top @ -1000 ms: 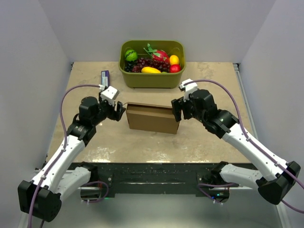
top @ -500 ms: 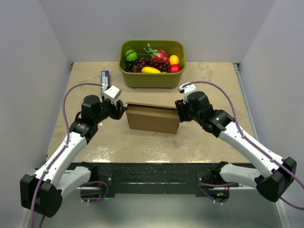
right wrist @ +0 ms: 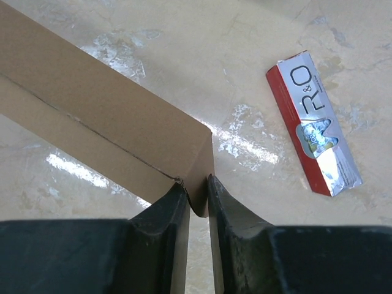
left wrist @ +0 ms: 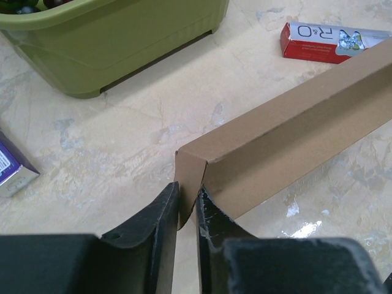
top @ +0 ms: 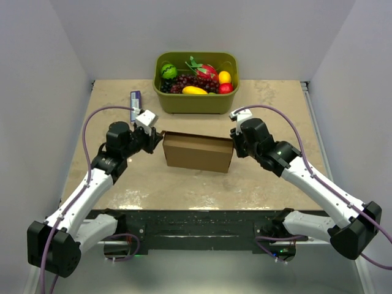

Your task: Fold the paper box

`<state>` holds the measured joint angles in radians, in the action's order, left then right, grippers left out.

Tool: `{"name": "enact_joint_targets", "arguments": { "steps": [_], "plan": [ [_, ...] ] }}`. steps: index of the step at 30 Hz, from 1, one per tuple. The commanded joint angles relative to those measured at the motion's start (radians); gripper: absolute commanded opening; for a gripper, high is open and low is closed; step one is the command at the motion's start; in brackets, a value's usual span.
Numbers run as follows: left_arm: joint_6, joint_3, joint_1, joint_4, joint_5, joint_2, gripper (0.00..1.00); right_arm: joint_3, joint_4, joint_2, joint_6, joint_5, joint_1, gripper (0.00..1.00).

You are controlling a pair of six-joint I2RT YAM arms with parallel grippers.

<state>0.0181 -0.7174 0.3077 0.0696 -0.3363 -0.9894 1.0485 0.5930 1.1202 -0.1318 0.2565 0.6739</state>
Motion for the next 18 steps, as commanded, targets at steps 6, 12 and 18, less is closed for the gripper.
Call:
{"name": "enact_joint_targets", "arguments": {
  "steps": [6, 12, 18],
  "plan": [
    [-0.053, -0.03, -0.007, -0.054, -0.063, -0.014, 0.04, 0.051, 0.028, 0.003, -0.003, 0.004, 0.001, 0.09],
    [-0.09, -0.089, -0.007, -0.021, -0.033, -0.025, 0.0, 0.093, 0.025, 0.027, 0.001, -0.023, 0.001, 0.05],
    [-0.098, -0.183, -0.007, 0.087, -0.017, -0.083, 0.0, 0.105, 0.036, 0.059, 0.003, -0.004, 0.003, 0.06]
  ]
}}
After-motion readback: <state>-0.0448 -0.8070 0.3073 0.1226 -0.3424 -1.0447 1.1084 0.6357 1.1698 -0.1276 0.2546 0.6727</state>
